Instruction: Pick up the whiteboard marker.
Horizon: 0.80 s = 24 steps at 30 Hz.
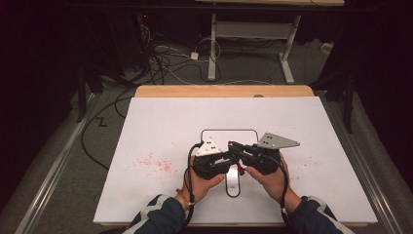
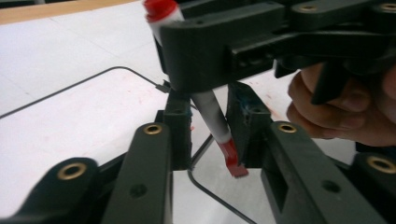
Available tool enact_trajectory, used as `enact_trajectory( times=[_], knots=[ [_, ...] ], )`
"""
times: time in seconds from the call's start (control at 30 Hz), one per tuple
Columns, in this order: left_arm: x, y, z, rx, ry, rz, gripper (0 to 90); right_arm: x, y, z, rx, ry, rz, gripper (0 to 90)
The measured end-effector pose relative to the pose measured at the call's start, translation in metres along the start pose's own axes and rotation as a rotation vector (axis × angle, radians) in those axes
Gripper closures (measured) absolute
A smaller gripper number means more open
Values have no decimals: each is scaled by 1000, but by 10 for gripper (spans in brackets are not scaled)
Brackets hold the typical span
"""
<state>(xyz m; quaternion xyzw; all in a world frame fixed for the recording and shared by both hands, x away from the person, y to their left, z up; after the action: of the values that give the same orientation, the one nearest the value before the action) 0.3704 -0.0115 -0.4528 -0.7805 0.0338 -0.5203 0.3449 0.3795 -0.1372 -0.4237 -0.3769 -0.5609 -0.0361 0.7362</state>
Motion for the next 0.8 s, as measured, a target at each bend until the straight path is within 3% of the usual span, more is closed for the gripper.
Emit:
enact_trajectory(
  times=[0.27, 0.6, 0.63, 0.8],
  knots=[
    [-2, -2, 6, 23, 15, 13, 781, -1, -1, 2, 0, -12, -4, 809],
    [-2, -3, 7, 70, 62, 33, 786, -1, -1, 3, 0, -17, 2, 795],
    [-2, -3, 7, 83, 67, 34, 786, -1, 0, 3, 0, -16, 5, 781],
    [-6, -4, 15, 130, 78, 48, 787, -2, -1, -1, -26, 12, 8, 548]
  ],
)
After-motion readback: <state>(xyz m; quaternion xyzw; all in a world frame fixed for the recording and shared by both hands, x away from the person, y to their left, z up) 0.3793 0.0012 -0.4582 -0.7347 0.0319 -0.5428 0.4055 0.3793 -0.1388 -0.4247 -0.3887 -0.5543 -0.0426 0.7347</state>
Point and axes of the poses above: each handheld gripper's, and its own axes: y roughly forward along the jaws, x roughly out of its top, z roughly to its left, the point moved 5 cm from there along y, roughly forward along the jaws, and after that the axes turned 12 degrees about z, right-handed, at the moved point
